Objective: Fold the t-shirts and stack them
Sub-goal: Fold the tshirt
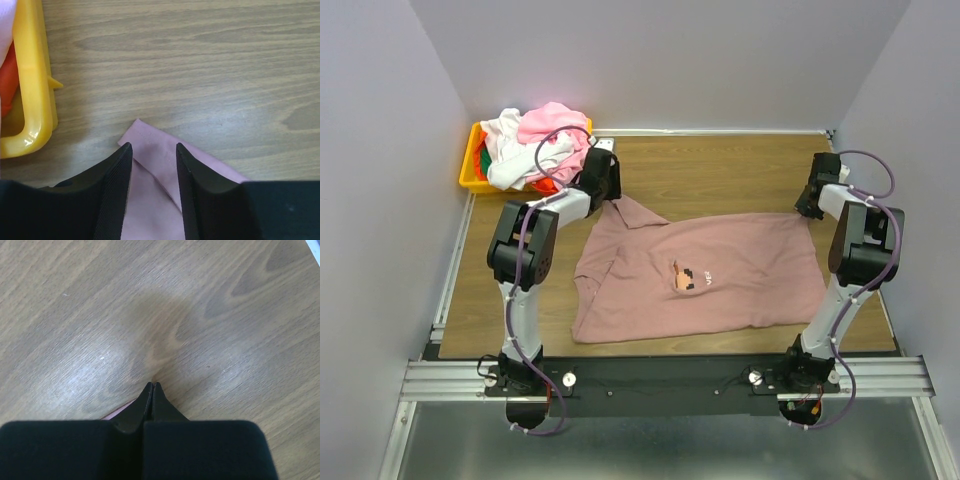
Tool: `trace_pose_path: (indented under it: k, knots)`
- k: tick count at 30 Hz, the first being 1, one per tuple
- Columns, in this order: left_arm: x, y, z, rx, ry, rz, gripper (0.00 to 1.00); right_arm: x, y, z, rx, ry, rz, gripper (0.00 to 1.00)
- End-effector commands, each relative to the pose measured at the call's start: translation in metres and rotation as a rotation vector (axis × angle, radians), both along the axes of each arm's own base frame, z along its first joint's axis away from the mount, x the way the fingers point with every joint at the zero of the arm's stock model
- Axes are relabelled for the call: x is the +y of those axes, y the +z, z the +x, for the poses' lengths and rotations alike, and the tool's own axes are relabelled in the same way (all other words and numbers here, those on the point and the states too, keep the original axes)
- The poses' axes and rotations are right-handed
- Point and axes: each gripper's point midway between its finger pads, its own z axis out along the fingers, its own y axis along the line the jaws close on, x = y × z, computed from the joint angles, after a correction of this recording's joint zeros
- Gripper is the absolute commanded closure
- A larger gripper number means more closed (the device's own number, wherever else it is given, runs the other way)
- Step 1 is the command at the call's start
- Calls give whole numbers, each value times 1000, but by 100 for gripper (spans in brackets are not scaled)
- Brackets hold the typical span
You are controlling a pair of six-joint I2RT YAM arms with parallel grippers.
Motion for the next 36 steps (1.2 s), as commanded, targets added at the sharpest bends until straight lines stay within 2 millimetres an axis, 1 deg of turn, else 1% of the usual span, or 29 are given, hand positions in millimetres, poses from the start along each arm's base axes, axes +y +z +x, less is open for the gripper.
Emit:
trace_pose_path:
  k: [1,3,5,7,8,10,14,16,17,19,21,24,26,32,33,34,36]
  knots:
    - [12,-7,8,20,40,39,53,-4,3,-9,9,-23,-1,100]
    - [13,-6,10,23,46,25,54,-3,3,-9,8,-21,1,100]
    - [15,-10,8,47,51,16,53,-2,4,-9,6,-18,5,100]
    - [17,-6,13,41,63,14,54,-2,5,-9,4,-17,8,100]
    - [20,-10,8,67,69,26,54,-2,5,-8,1,-15,12,100]
    - [22,-12,7,82,78,39,53,-1,6,-8,-1,-14,14,100]
    - [31,-12,5,111,109,79,53,1,6,-7,-5,-7,26,100]
    - [31,-19,5,138,102,92,54,3,5,-7,-6,-5,34,100]
    - [29,-17,6,144,92,87,54,3,6,-6,-8,-4,35,100]
    - [27,-24,6,165,88,89,55,4,6,-6,-9,-2,39,100]
    - [25,-26,6,175,77,86,58,5,6,-5,-11,2,47,100]
    - [25,-29,5,191,77,91,59,5,6,-5,-14,3,53,100]
    - [27,-35,3,212,82,106,59,7,6,-4,-15,7,59,100]
    - [27,-35,4,211,83,109,59,9,6,-3,-18,13,71,100]
    - [27,-33,6,205,82,110,60,9,7,-3,-24,14,76,100]
    - [27,-34,7,206,74,118,65,10,7,-3,-24,15,76,100]
    - [26,-35,7,216,62,128,69,11,8,-3,-26,17,78,100]
